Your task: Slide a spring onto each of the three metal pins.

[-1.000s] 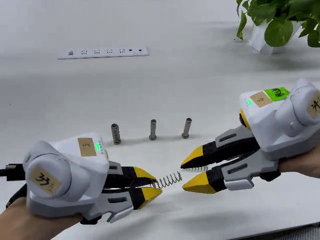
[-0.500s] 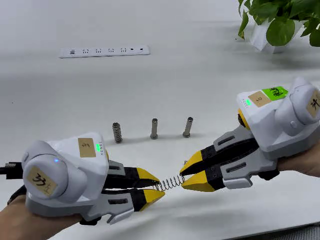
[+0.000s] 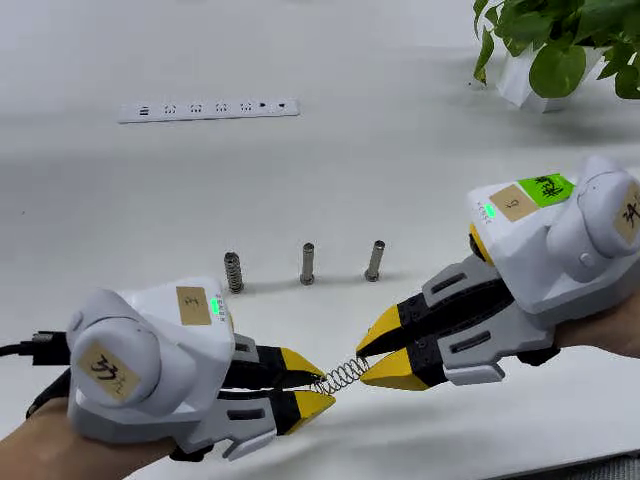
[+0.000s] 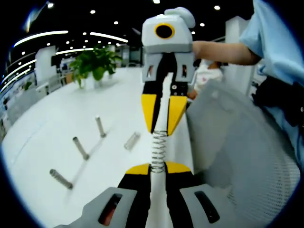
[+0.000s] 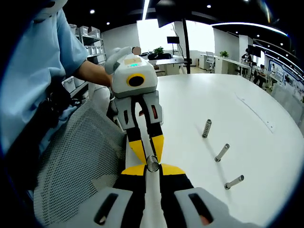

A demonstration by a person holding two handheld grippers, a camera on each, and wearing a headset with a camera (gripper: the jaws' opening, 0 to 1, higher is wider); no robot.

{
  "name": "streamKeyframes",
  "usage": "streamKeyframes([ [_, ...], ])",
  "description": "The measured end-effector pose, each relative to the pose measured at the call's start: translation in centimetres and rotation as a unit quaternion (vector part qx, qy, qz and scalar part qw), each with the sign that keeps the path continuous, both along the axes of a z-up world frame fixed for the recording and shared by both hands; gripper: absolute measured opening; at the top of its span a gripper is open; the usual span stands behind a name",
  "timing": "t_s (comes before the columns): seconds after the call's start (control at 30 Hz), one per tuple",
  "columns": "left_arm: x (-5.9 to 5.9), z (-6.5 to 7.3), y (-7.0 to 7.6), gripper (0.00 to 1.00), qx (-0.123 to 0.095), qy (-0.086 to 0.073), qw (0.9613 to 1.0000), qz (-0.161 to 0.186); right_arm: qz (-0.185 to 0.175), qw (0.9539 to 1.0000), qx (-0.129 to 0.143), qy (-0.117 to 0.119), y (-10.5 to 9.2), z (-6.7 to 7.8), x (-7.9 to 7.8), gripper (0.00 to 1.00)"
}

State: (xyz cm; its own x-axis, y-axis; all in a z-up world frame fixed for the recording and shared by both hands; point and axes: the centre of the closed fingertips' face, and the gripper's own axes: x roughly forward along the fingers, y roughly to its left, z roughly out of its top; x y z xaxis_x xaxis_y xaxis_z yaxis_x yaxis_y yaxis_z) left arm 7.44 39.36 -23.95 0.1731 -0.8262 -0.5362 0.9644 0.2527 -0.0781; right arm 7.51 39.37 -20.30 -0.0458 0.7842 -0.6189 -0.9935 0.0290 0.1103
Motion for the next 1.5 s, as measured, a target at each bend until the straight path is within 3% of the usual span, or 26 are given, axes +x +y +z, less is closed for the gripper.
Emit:
streamKeyframes([
  [0.27,-0.24,-0.13,-0.59,0.1,0.0,0.007,1.0,-0.003,0.02,0.9995,-0.016,-0.02,0.15,0.3,-0.06,0.12],
  [0.73,-0.41,-0.31,-0.69,0.09,-0.001,0.012,0.9999,-0.005,0.039,0.9979,-0.039,-0.034,0.2,0.13,-0.28,0.12],
  [1.2,-0.6,-0.27,-0.47,0.09,-0.006,0.009,0.9999,-0.001,0.043,0.9975,-0.047,-0.032,0.27,0.08,-0.39,0.12],
  [1.3,-0.62,-0.28,-0.49,0.09,-0.007,0.009,0.9999,-0.001,0.04,0.9976,-0.049,-0.029,0.29,0.17,-0.35,0.19],
  [1.5,-0.55,-0.12,-0.69,0.09,-0.011,0.006,0.9999,-0.002,0.06,0.9958,-0.061,-0.03,0.42,0.08,-0.64,0.19],
])
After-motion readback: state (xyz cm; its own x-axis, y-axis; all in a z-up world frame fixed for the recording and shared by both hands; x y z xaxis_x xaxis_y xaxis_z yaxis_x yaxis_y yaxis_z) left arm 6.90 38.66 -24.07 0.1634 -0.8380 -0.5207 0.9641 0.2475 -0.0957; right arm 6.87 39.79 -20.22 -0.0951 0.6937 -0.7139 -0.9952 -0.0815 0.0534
